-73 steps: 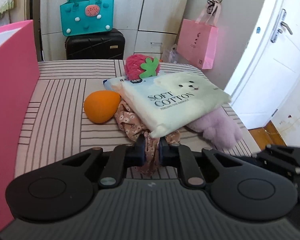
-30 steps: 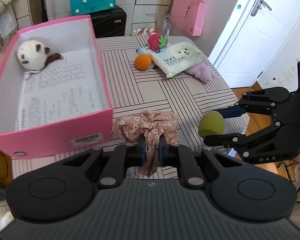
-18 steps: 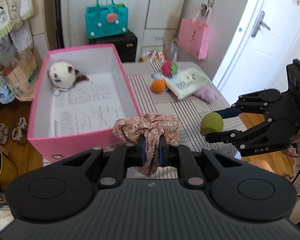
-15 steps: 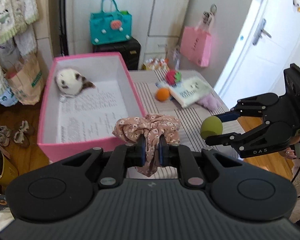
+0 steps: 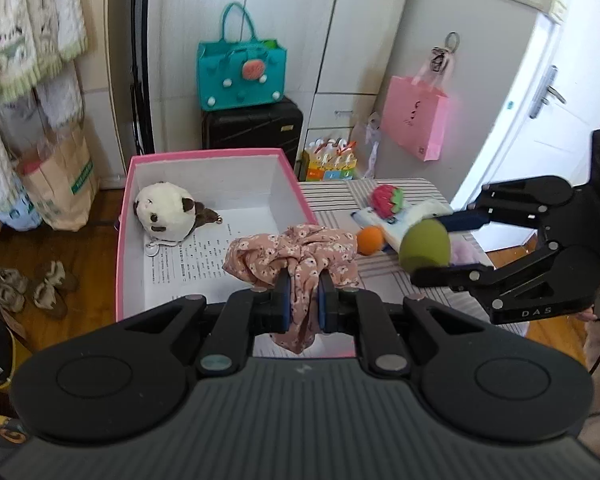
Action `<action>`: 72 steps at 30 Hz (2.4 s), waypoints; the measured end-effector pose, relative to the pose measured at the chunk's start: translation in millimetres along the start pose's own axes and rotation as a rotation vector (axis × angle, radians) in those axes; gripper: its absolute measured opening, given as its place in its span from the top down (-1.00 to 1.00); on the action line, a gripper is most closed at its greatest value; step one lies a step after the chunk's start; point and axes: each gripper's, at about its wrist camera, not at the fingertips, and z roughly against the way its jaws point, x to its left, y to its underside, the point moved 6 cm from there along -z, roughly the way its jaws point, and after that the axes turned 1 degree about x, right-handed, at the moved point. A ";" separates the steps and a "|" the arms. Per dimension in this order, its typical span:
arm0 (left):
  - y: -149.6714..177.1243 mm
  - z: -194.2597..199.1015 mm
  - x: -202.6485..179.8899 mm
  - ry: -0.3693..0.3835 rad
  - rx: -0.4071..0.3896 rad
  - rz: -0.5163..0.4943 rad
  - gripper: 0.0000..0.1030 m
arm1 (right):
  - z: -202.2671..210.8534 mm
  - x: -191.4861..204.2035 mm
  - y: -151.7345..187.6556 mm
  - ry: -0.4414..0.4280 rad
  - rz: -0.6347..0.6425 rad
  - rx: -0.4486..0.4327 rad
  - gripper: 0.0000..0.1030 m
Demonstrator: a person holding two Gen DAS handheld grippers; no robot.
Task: Organize soft objects
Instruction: 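Lower the scrunchie and sponge into the box beside the panda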
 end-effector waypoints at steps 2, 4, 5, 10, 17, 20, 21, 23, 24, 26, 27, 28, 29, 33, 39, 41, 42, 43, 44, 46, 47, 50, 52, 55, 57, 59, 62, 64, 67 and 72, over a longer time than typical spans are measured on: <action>-8.9 -18.7 13.8 0.008 0.020 0.031 0.77 | -15.3 -7.2 -13.0 0.023 0.035 -0.027 -0.03; -16.0 -35.8 25.9 0.006 0.035 0.063 0.78 | -32.0 -12.2 -22.9 0.025 0.064 -0.029 -0.03; -20.2 -45.6 32.2 0.005 0.046 0.077 0.78 | -42.5 -13.4 -27.1 0.033 0.099 -0.027 -0.03; -35.8 -84.3 55.2 -0.016 0.094 0.120 0.77 | -84.3 -20.5 -42.1 0.001 0.200 0.035 -0.04; -54.8 -132.4 77.7 -0.040 0.131 0.160 0.77 | -151.3 -19.7 -55.8 -0.012 0.416 0.160 -0.03; -57.4 -149.1 87.1 -0.038 0.143 0.181 0.78 | -173.8 -21.2 -57.3 -0.027 0.486 0.222 -0.03; -57.8 -154.4 90.8 -0.037 0.148 0.191 0.78 | -179.5 -22.7 -57.0 -0.029 0.498 0.241 -0.03; -57.3 -164.0 97.4 -0.034 0.163 0.213 0.78 | -189.4 -25.4 -56.3 -0.034 0.511 0.274 -0.03; -56.5 -168.1 100.1 -0.030 0.170 0.221 0.78 | -194.7 -26.2 -55.9 -0.035 0.517 0.290 -0.03; -55.3 -175.5 104.0 -0.029 0.180 0.228 0.78 | -203.5 -26.7 -55.3 -0.043 0.530 0.321 -0.03; -55.5 -179.4 105.5 -0.033 0.184 0.226 0.77 | -207.7 -26.8 -55.2 -0.048 0.536 0.332 -0.04; -55.4 -182.6 106.9 -0.038 0.188 0.226 0.77 | -211.7 -26.9 -55.5 -0.053 0.542 0.345 -0.04; -54.9 -185.6 108.2 -0.043 0.191 0.230 0.77 | -216.0 -26.8 -55.3 -0.058 0.550 0.361 -0.04; -53.0 -195.5 113.3 -0.047 0.203 0.250 0.77 | -230.3 -32.0 -56.9 -0.076 0.537 0.413 -0.04; -50.4 -205.0 123.7 -0.038 0.220 0.304 0.72 | -242.1 -36.1 -58.4 -0.071 0.512 0.463 -0.04; -50.0 -205.9 125.5 -0.024 0.224 0.329 0.66 | -245.9 -38.4 -58.2 -0.057 0.500 0.487 -0.05; -49.7 -205.5 127.6 -0.016 0.226 0.340 0.65 | -246.9 -38.7 -56.8 -0.047 0.492 0.500 -0.05; -49.0 -204.9 126.8 -0.009 0.227 0.338 0.65 | -248.4 -39.6 -56.6 -0.038 0.484 0.514 -0.05; -48.6 -203.4 126.2 -0.010 0.225 0.334 0.64 | -249.8 -40.9 -56.4 -0.027 0.473 0.525 -0.05; -47.9 -200.7 125.9 -0.017 0.219 0.333 0.63 | -251.0 -44.9 -56.3 -0.004 0.457 0.540 -0.05; -47.2 -199.9 125.8 -0.015 0.218 0.335 0.63 | -250.8 -47.1 -56.8 0.015 0.452 0.537 -0.05; -44.6 -201.7 125.3 -0.026 0.234 0.332 0.73 | -246.4 -48.4 -56.0 0.031 0.452 0.522 -0.11; -42.3 -204.8 123.7 -0.039 0.262 0.312 0.76 | -242.9 -47.7 -56.1 0.047 0.458 0.505 -0.16; -40.3 -211.1 123.1 -0.025 0.282 0.342 0.78 | -234.6 -50.0 -55.0 0.071 0.464 0.482 -0.22; -42.5 -215.6 123.3 -0.033 0.275 0.348 0.78 | -229.3 -51.2 -54.9 0.071 0.470 0.463 -0.22; -44.1 -221.2 123.8 -0.036 0.279 0.363 0.78 | -222.1 -52.5 -55.9 0.080 0.461 0.443 -0.22; -44.8 -224.9 122.6 -0.041 0.285 0.368 0.77 | -206.7 -51.7 -57.2 0.064 0.429 0.411 -0.22; -44.8 -223.9 121.0 -0.051 0.283 0.353 0.76 | -195.5 -51.6 -58.3 0.049 0.393 0.388 -0.22; -44.5 -219.5 122.4 -0.068 0.273 0.338 0.72 | -179.5 -49.6 -59.2 0.013 0.315 0.355 -0.23; -42.5 -199.7 117.7 -0.113 0.254 0.297 0.55 | -158.1 -44.7 -57.4 -0.044 0.207 0.313 -0.23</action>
